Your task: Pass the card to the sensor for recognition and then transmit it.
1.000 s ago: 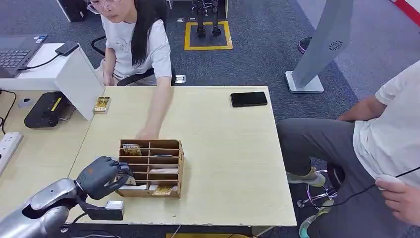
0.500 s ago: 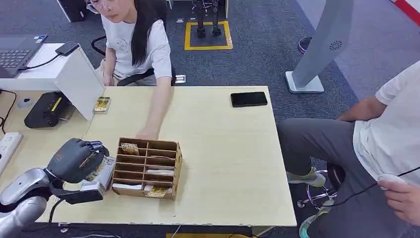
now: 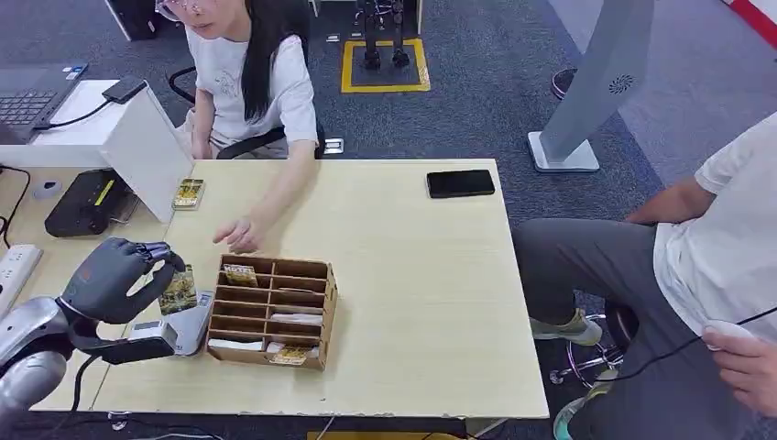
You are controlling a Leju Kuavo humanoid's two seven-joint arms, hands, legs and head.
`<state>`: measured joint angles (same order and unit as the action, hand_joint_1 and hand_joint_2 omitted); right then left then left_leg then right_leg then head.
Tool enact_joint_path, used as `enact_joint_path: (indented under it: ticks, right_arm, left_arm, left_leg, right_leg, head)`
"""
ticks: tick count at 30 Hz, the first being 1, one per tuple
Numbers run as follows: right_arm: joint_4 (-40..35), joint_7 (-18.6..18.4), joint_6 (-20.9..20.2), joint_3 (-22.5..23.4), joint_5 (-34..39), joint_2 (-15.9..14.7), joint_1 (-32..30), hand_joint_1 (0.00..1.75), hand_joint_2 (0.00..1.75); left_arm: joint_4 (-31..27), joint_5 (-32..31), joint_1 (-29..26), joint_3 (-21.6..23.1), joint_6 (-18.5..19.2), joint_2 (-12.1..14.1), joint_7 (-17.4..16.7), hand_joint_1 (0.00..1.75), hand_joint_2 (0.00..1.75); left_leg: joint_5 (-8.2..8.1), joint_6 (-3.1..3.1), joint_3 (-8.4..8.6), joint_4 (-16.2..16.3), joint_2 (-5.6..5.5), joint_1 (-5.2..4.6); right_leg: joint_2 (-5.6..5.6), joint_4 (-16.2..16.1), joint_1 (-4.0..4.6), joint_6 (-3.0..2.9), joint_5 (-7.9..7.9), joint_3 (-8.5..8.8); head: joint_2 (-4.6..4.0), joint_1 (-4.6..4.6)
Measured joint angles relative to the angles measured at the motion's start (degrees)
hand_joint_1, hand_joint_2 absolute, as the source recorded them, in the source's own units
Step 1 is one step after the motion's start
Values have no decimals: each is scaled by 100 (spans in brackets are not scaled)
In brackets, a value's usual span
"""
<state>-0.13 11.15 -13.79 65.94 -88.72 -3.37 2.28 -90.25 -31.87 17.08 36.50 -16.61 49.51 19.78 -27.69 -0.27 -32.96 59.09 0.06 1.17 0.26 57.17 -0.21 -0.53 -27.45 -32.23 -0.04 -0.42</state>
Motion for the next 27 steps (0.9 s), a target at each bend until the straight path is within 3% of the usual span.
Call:
enact_joint_path:
  ticks: [27]
  right_arm:
    - [0, 0, -52, 50, 0, 0, 1, 0, 0]
  left_arm:
    - [-50, -2, -7, -101, -9, 11, 2, 175, 175]
  left_leg:
    - [0, 0, 0, 0, 0, 0]
  right_leg:
    - [0, 0, 0, 0, 0, 0]
  head:
    - [0, 0]
